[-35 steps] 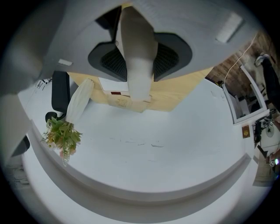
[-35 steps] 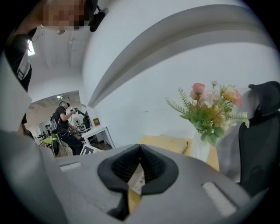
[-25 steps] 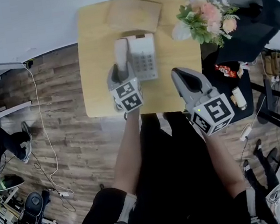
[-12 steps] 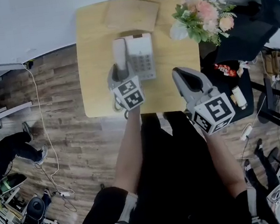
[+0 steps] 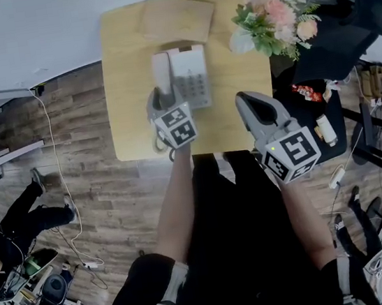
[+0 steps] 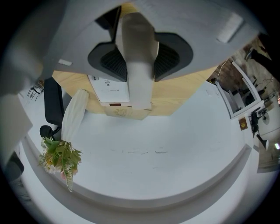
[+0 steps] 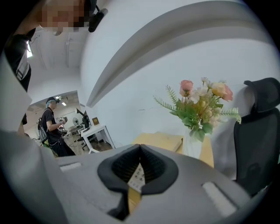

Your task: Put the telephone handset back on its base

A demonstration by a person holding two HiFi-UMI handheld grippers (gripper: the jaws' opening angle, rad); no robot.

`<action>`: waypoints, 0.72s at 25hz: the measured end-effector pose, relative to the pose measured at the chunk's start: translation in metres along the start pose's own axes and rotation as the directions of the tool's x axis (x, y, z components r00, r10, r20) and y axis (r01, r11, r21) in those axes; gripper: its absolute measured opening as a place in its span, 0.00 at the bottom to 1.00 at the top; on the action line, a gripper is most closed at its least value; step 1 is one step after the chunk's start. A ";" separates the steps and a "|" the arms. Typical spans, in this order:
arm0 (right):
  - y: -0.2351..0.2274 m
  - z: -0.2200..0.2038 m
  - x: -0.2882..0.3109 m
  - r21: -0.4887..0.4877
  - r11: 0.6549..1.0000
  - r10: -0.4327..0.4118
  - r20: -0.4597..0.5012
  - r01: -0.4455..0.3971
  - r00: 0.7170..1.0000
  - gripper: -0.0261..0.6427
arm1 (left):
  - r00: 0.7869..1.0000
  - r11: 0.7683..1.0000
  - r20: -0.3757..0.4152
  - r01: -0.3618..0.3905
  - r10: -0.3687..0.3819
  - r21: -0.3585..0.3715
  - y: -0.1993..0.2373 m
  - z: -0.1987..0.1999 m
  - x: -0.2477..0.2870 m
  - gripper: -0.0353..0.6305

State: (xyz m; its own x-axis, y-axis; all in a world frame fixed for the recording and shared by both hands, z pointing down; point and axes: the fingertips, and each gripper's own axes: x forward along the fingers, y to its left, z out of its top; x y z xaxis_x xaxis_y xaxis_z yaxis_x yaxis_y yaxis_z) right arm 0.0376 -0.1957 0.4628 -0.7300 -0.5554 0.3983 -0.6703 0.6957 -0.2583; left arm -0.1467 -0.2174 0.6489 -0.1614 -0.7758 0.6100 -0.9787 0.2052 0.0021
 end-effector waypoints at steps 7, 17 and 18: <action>-0.001 0.001 0.001 0.004 1.000 -0.013 0.002 0.013 1.000 0.04 | 1.000 1.000 -0.009 0.004 -0.003 0.018 -0.001 -0.003 0.004 0.36; 0.001 0.004 0.005 0.004 1.000 -0.021 0.007 0.021 1.000 0.04 | 1.000 0.999 0.000 0.017 -0.017 0.045 -0.004 -0.006 0.005 0.36; 0.001 0.004 0.006 0.005 1.000 -0.023 0.007 0.023 1.000 0.04 | 1.000 0.999 0.000 0.022 -0.022 0.048 -0.005 -0.006 0.005 0.36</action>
State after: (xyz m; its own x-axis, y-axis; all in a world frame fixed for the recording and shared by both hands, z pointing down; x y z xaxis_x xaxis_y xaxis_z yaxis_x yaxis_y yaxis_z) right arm 0.0327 -0.2001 0.4616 -0.7155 -0.5740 0.3981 -0.6872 0.6809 -0.2533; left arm -0.1420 -0.2185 0.6566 -0.1398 -0.7800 0.6100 -0.9870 0.1594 -0.0224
